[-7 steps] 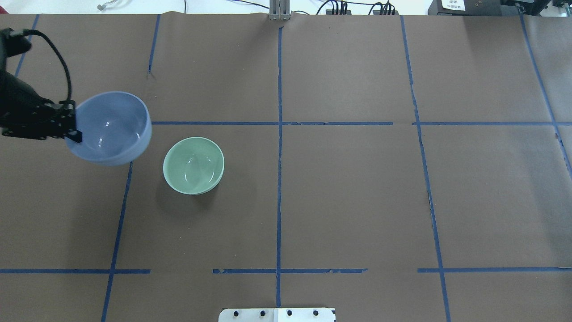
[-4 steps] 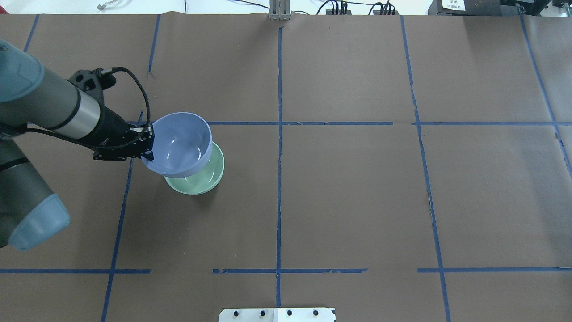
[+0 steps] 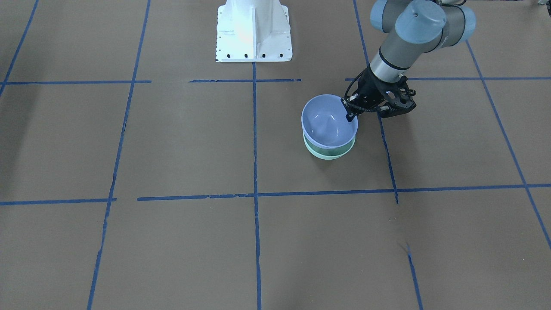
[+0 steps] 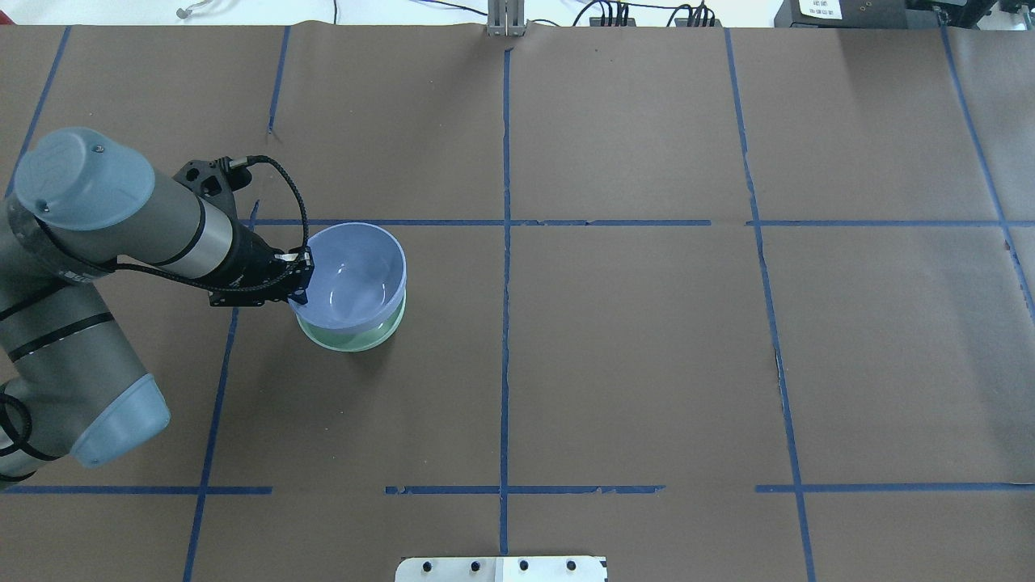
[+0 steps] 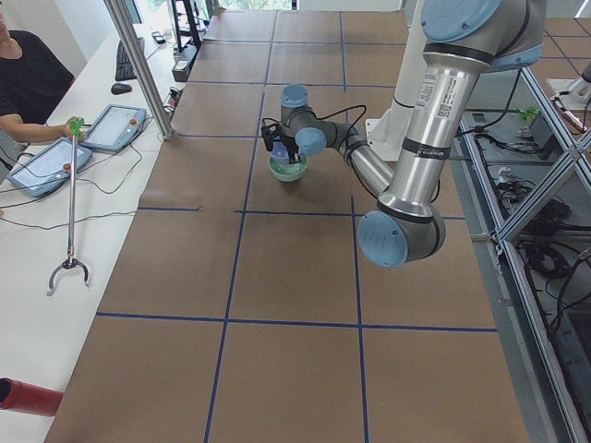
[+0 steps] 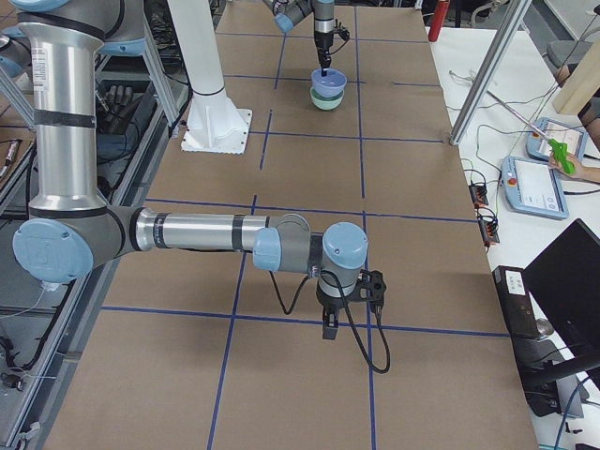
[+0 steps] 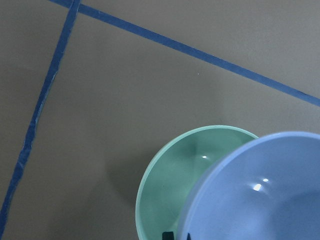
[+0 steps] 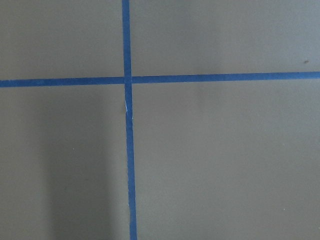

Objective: Stack blue bowl on green bowl
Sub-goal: 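Lower the blue bowl into the green bowl and open the left gripper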

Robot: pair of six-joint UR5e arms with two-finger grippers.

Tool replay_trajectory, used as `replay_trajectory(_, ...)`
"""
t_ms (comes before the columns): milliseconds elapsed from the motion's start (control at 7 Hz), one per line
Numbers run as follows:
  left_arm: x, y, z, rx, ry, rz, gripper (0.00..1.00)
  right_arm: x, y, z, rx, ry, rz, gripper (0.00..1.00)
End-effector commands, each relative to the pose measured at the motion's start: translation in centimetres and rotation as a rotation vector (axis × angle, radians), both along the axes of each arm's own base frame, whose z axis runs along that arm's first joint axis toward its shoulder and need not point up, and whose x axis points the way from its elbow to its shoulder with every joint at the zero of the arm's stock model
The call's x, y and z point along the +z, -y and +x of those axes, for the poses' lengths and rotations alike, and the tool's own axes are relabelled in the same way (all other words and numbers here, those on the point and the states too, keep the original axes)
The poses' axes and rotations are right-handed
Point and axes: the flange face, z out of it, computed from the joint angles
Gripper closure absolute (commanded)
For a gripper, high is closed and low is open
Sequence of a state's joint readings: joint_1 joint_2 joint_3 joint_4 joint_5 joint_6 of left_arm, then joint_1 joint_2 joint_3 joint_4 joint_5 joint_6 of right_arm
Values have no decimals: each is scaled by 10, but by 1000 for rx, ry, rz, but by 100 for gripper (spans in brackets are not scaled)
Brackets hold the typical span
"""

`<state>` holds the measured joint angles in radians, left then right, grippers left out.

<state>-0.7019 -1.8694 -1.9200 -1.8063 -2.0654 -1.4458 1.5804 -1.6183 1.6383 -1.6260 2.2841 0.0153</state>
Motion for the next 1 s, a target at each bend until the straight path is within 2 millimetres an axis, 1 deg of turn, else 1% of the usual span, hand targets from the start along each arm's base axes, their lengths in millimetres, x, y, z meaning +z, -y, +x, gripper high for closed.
replay_trajectory(0, 3, 0, -3, -3, 4, 6, 100, 0, 0, 1, 1, 0, 0, 0)
replay_trajectory(286, 4, 1, -5, -6, 5, 5, 100, 0, 0, 1, 1, 0, 0, 0)
replay_trajectory(429, 11, 2, -5, 6, 19, 12, 1, 0, 0, 1, 1, 0, 0, 0)
replay_trajectory(571, 14, 2, -4, 5, 26, 17, 0, 0, 0, 1, 1, 0, 0, 0)
replay_trajectory(857, 10, 1, -5, 6, 20, 24, 0, 0, 0, 0, 0, 0, 0, 0)
